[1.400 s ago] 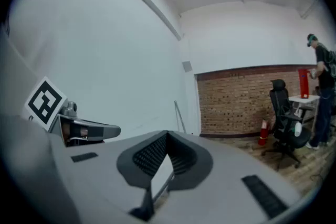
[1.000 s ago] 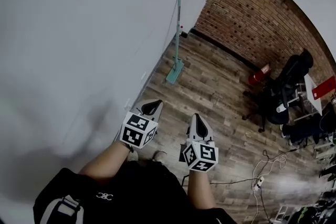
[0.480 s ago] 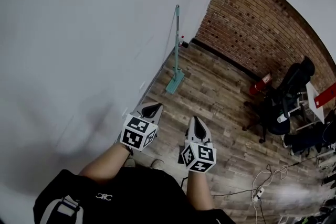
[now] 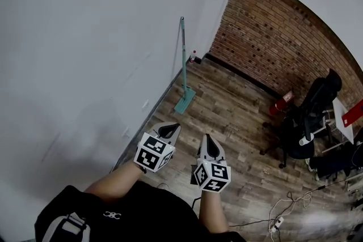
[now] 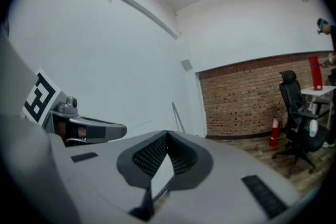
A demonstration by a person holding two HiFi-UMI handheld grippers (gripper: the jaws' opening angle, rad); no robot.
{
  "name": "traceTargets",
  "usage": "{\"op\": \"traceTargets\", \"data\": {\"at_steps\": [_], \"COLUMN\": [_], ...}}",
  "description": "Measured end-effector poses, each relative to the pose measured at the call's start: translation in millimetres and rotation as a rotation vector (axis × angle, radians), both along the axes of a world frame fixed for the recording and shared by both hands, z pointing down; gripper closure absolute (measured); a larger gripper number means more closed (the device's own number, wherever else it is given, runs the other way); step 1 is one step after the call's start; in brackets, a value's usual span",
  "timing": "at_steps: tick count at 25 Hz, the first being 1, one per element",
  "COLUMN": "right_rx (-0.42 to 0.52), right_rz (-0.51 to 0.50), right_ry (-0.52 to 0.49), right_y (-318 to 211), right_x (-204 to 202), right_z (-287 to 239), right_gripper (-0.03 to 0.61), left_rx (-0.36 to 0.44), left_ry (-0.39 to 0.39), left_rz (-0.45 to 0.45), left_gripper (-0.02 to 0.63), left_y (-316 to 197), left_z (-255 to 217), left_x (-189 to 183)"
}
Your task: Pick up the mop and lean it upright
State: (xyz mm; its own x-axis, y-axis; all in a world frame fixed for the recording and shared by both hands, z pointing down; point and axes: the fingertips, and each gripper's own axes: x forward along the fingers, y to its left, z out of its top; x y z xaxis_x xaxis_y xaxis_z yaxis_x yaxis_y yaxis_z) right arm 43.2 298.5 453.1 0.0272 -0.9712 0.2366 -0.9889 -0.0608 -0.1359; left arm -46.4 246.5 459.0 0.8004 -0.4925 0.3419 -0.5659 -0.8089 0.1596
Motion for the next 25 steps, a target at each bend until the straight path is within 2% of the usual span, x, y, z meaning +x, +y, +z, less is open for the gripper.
{"op": "traceTargets", "data": {"at_steps": [4,9,14,20,25], "right_rx": [0.0,0.008,-0.004,-0.035,-0.043], "right_rz": [-0.057,-0.03,-0.037,-0.051,-0.04], "right_ry": [0.006,-0.021,-0.032,-0.001,0.048], "right_y": [3,0,-17,-61,-126], "right_x": [13,41,49,58,81], "right_z": [5,12,17,27,21], "right_gripper": [0.565,0.565,0.565,0.565,0.565], "left_rx": [-0.035,-0.04,-0.048,-0.068,-0.04], "left_ry": [-0.019,-0.043,-0.04,0.0,0.041], "left_rz": [-0.01,-0.001,-0.006,0.0,-0.001], "left_gripper": [0.618,0.618,0.618,0.618,0.618], "left_y": [5,3,-14,-63,-129], "left_z": [14,24,27,34,26], "left_x": [21,43,53,72,93]}}
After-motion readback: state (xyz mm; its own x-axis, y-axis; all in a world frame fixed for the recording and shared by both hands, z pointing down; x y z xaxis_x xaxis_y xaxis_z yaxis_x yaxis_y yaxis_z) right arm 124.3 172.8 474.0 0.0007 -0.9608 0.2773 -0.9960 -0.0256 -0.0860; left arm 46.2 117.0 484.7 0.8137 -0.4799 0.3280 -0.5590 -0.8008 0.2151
